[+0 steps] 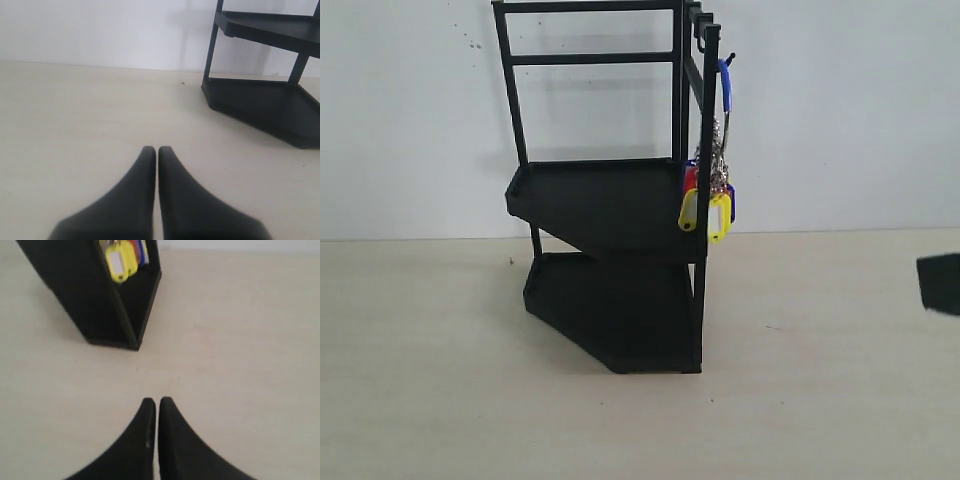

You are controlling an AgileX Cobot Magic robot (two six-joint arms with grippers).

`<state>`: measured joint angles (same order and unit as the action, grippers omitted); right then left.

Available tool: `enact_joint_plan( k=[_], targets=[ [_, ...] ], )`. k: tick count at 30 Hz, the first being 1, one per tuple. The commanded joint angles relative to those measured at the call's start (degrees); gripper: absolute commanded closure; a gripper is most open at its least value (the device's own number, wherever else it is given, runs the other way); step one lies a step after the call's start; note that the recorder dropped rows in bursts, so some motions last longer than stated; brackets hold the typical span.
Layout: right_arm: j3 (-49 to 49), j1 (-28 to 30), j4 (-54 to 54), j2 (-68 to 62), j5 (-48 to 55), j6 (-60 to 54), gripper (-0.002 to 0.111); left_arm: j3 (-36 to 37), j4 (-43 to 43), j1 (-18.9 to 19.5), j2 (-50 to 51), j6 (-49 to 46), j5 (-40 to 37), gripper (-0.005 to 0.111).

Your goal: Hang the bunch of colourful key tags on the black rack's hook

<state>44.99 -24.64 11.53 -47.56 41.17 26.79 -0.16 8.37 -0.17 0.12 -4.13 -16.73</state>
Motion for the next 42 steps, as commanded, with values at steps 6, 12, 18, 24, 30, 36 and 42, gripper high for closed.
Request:
enact_joint_plan(
  k=[6,12,18,24,30,36,42],
  targets=[
    [-0.4,0.1,-15.1,0.3,6.1,-1.5,0.107,0.2,-0.3,0.1,-0.1,-0.2,0.4,0.102],
    [-0.4,0.9,-12.0,2.2,3.6,-1.7,0.107,0.2,-0.3,0.1,-0.1,-0.2,0.4,0.102],
    [-13.1,12.5,-18.4,17.0,-13.9,-3.5,0.107,0.2,-0.3,0.1,-0.1,-0.2,0.4,0.102],
    [-25.2,21.9,-18.6,34.4,-18.2,-3.5,0.107,0.2,-0.3,0.1,-0.1,-0.2,0.4,0.102],
    [-30.6,25.3,-18.6,47.6,-19.8,-3.5,0.107,0.2,-0.3,0.1,-0.1,-0.2,0.4,0.102],
    [-31.2,25.5,-19.7,47.6,-20.0,-3.3,0.107,0.2,-0.3,0.1,-0.1,-0.2,0.5,0.102],
    [-31.6,25.5,-22.7,47.5,-19.5,-3.7,0.107,0.2,-0.3,0.1,-0.1,-0.2,0.5,0.102]
  ],
)
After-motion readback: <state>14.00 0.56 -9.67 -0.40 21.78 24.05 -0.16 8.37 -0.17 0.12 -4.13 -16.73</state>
